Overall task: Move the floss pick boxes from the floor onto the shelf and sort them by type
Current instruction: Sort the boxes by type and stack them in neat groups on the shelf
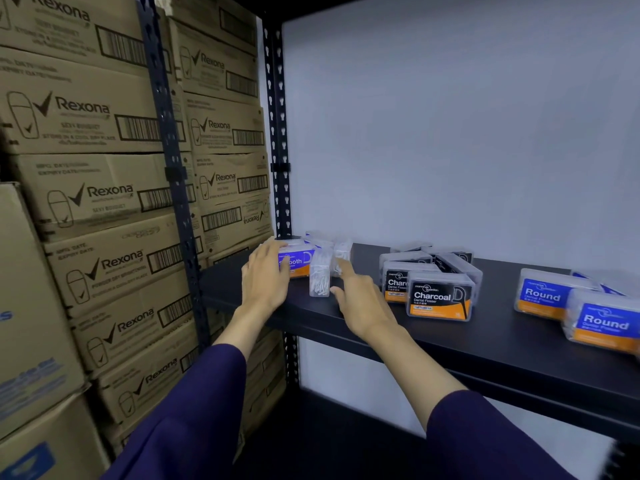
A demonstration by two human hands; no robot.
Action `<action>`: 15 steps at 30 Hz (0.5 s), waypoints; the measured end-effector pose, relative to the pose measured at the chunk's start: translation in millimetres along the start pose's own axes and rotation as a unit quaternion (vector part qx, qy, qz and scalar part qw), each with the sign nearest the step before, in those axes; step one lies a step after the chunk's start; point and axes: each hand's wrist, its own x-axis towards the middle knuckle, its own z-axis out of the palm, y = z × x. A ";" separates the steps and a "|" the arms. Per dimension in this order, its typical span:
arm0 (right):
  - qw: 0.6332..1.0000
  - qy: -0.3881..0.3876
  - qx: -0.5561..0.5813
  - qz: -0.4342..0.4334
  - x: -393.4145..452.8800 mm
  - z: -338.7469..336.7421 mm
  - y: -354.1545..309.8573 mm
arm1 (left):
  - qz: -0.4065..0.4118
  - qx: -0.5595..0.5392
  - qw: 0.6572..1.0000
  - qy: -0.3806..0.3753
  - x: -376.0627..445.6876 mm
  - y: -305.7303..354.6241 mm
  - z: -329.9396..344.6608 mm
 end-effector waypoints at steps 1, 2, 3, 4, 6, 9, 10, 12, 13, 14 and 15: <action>1.000 0.011 -0.007 0.002 -1.4 0.1 -1.5 | 0.005 0.004 1.000 0.010 0.1 3.7 -4.1; 1.000 0.022 -0.015 0.002 -2.8 0.0 -2.6 | 0.009 0.007 1.000 0.020 0.6 7.8 -8.7; 0.999 0.032 -0.021 0.003 -3.9 -0.7 -3.9 | 0.013 0.007 0.999 0.029 1.3 13.1 -14.1; 0.999 0.042 -0.021 0.004 -4.3 -2.3 -5.0 | 0.019 0.003 0.999 0.036 2.3 19.1 -19.7; 0.998 0.061 -0.007 0.006 -4.9 -11.1 -8.6 | 0.039 -0.003 0.998 0.042 3.5 32.7 -30.2; 0.995 0.101 0.003 -0.012 -8.5 -39.3 -14.3 | 0.069 -0.011 0.997 0.045 1.5 61.0 -43.0; 0.993 0.117 0.004 -0.020 -11.2 -51.7 -14.5 | 0.077 -0.019 0.996 0.044 -0.2 72.4 -45.8; 0.989 0.146 0.001 -0.021 -19.9 -80.0 -10.6 | 0.099 -0.036 0.994 0.040 -5.4 97.6 -47.7; 0.987 0.160 -0.007 -0.014 -25.7 -94.8 -5.6 | 0.110 -0.047 0.992 0.036 -8.8 111.4 -46.4; 0.984 0.176 -0.018 -0.004 -32.5 -110.2 1.5 | 0.121 -0.061 0.990 0.030 -12.7 126.1 -43.4; 0.982 0.189 -0.031 0.007 -40.5 -125.2 10.3 | 0.132 -0.075 0.988 0.021 -17.3 141.6 -38.8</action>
